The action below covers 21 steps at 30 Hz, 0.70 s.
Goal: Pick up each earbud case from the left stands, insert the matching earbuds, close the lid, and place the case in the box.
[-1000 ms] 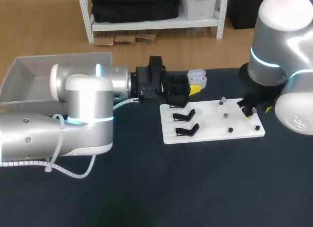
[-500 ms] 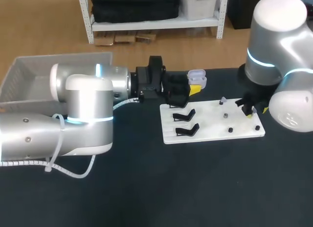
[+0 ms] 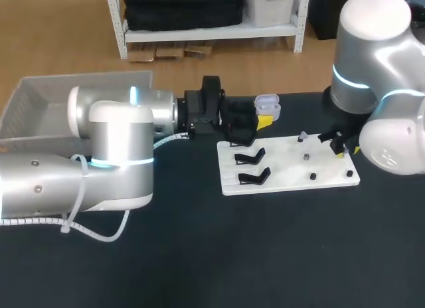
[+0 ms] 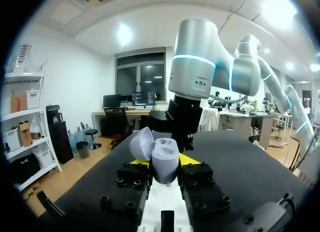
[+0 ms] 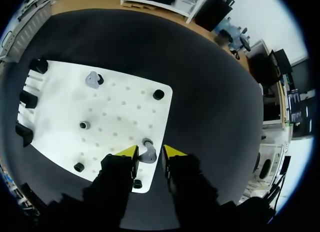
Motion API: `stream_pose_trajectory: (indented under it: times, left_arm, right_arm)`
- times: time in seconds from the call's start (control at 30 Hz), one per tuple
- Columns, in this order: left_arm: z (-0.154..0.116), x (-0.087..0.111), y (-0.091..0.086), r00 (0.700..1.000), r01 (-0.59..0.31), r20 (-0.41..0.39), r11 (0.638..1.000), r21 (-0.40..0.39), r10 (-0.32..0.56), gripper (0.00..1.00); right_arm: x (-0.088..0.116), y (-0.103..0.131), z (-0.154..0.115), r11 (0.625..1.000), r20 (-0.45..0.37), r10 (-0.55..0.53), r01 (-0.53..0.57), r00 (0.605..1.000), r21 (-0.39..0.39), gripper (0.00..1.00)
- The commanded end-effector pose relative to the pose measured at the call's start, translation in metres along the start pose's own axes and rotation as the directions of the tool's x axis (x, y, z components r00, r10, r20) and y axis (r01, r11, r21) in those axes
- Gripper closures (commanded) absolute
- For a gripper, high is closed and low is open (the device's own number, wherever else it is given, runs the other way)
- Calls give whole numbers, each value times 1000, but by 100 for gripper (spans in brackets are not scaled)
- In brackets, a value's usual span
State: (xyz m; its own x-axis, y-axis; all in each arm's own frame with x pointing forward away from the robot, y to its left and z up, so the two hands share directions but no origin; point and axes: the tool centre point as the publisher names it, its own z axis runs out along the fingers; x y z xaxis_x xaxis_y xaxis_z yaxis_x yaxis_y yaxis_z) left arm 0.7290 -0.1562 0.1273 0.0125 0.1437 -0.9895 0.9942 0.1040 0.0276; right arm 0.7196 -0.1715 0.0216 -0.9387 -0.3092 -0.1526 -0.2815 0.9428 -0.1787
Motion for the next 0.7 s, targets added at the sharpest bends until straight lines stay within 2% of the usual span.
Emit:
stream_pose_trajectory:
  times: [0.03,0.07,0.1,0.33,0.7]
  left_arm:
    - [0,2,-2,1000,-5,9,1000,-7,5,100]
    - [0,2,-2,1000,-5,9,1000,-7,5,100]
    - [0,2,-2,1000,-5,9,1000,-7,5,100]
    - [0,2,-2,1000,-5,9,1000,-7,5,100]
    - [0,2,-2,1000,-5,9,1000,-7,5,100]
  right_arm:
    - [-1,1,1,1000,-7,3,-3,1000,2,82]
    - [-1,1,1,1000,-8,3,-3,1000,2,88]
    - [-1,2,1,1000,-11,4,-4,1000,4,100]
    - [3,1,-8,1000,-31,10,-9,999,19,100]
    - [17,0,-84,995,-64,84,-79,994,67,100]
